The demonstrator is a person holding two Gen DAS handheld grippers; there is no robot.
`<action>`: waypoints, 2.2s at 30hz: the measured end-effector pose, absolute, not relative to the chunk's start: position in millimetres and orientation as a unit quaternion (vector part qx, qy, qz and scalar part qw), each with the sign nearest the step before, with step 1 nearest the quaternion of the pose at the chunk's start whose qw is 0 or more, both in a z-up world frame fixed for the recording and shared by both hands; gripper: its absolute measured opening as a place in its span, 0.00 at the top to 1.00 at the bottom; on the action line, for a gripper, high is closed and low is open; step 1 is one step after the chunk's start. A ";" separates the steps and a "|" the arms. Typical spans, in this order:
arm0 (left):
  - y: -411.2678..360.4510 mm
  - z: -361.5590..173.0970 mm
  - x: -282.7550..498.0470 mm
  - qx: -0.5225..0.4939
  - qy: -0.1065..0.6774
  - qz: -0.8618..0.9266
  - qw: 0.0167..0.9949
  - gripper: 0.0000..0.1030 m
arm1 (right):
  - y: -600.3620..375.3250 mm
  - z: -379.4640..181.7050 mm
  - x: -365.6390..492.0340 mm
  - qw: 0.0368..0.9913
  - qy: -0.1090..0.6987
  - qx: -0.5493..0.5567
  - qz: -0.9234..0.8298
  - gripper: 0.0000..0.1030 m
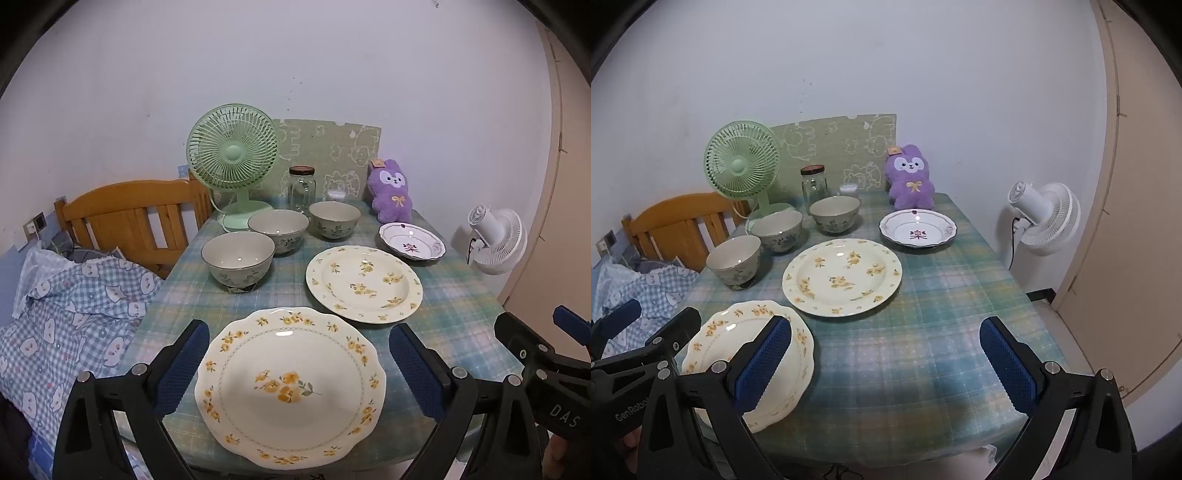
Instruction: Organize plates and bowls
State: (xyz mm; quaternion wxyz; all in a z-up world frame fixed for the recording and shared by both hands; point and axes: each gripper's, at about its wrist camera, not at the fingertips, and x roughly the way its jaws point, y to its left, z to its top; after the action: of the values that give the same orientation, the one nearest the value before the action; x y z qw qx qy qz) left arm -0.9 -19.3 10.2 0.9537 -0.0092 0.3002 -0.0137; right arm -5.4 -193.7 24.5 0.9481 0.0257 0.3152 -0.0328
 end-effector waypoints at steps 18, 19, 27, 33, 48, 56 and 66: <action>-21.5 13.0 -6.1 -0.006 0.270 -0.004 0.963 0.06 | -189.8 24.0 -2.8 0.951 0.307 0.022 -0.019 0.00; -21.2 12.6 -6.6 -0.008 0.270 -0.005 0.963 0.07 | -189.5 24.2 -3.0 0.951 0.306 0.022 -0.018 0.00; -20.4 12.6 -6.5 -0.010 0.272 -0.008 0.962 0.08 | -188.5 23.2 -3.7 0.951 0.307 0.021 -0.016 0.00; -20.9 12.4 -6.5 -0.011 0.272 -0.007 0.962 0.09 | -189.1 24.4 -3.1 0.951 0.307 0.021 -0.016 0.00; -28.0 13.2 -10.1 -0.010 0.266 -0.012 0.964 0.10 | -192.8 21.8 -5.4 0.951 0.308 0.019 -0.017 0.00; -30.1 14.5 -9.4 -0.010 0.266 -0.016 0.964 0.11 | -198.1 23.7 -7.4 0.952 0.306 0.017 -0.021 0.00; -27.9 12.2 -8.0 -0.010 0.278 -0.018 0.960 0.15 | -195.3 26.3 -0.3 0.949 0.314 0.022 -0.014 0.00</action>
State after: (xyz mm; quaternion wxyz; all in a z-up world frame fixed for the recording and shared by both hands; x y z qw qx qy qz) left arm -8.0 -27.9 12.2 0.9604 -0.0096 0.2778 -0.0179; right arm -0.3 -195.3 26.3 0.9492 0.0222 0.3136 -0.0141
